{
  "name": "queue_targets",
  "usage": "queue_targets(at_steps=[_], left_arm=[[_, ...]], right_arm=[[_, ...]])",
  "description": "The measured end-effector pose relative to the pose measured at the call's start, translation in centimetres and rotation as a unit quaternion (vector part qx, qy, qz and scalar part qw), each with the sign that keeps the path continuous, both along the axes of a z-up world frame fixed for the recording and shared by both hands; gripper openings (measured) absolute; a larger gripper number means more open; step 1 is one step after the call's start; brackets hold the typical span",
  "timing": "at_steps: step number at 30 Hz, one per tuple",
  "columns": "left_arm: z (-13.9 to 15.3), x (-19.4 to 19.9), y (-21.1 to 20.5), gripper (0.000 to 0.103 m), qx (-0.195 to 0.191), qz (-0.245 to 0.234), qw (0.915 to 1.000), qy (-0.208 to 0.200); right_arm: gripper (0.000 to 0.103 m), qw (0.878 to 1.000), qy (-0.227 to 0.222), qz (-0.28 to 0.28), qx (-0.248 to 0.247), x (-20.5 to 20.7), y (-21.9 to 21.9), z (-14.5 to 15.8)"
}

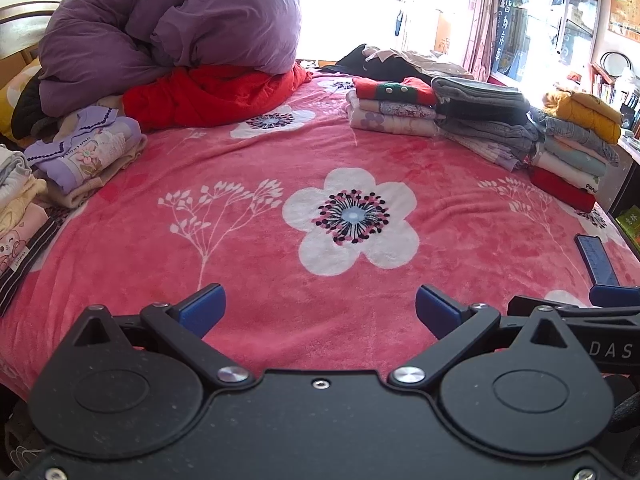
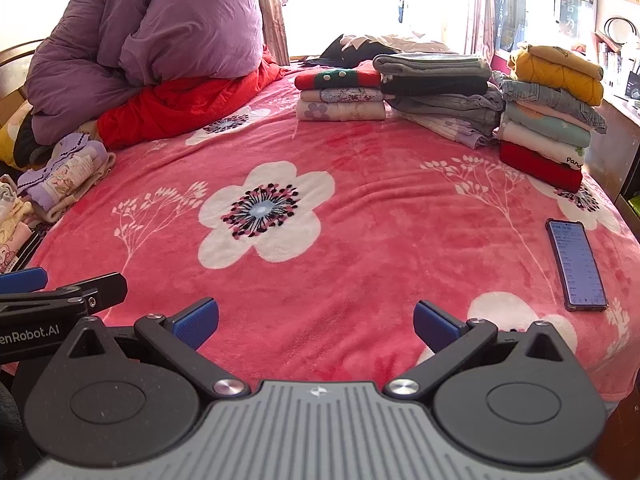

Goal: Fold clothes

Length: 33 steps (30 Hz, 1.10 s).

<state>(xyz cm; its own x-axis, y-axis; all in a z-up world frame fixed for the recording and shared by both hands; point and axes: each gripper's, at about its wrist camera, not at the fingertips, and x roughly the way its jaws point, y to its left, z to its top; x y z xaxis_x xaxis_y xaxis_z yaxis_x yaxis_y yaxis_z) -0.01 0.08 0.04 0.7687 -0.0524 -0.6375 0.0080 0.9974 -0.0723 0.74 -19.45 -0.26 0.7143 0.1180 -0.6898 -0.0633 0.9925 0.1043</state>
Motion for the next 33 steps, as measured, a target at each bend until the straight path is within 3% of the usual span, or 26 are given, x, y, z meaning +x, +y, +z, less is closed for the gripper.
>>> queue_targets(at_steps=[6, 19, 26, 33], left_arm=[[0.2, 0.3, -0.3, 0.102, 0.018, 0.001, 0.9998, 0.008], [0.7, 0.4, -0.5, 0.102, 0.012, 0.011, 0.9999, 0.005], [-0.9, 1.3, -1.2, 0.102, 0.003, 0.004, 0.9998, 0.021], [-2.4, 1.8, -1.1, 0.102, 0.002, 0.012, 0.9992, 0.037]], right_arm=[[0.103, 1.0, -0.003, 0.002, 0.013, -0.4, -0.3, 0.2], [0.103, 1.0, -0.002, 0.004, 0.01, 0.3, -0.3, 0.7], [0.103, 0.999, 0.001, 0.009, 0.036, 1.1, -1.6, -0.5], [0.103, 0.999, 0.011, 0.01, 0.03, 2.2, -1.4, -2.3]])
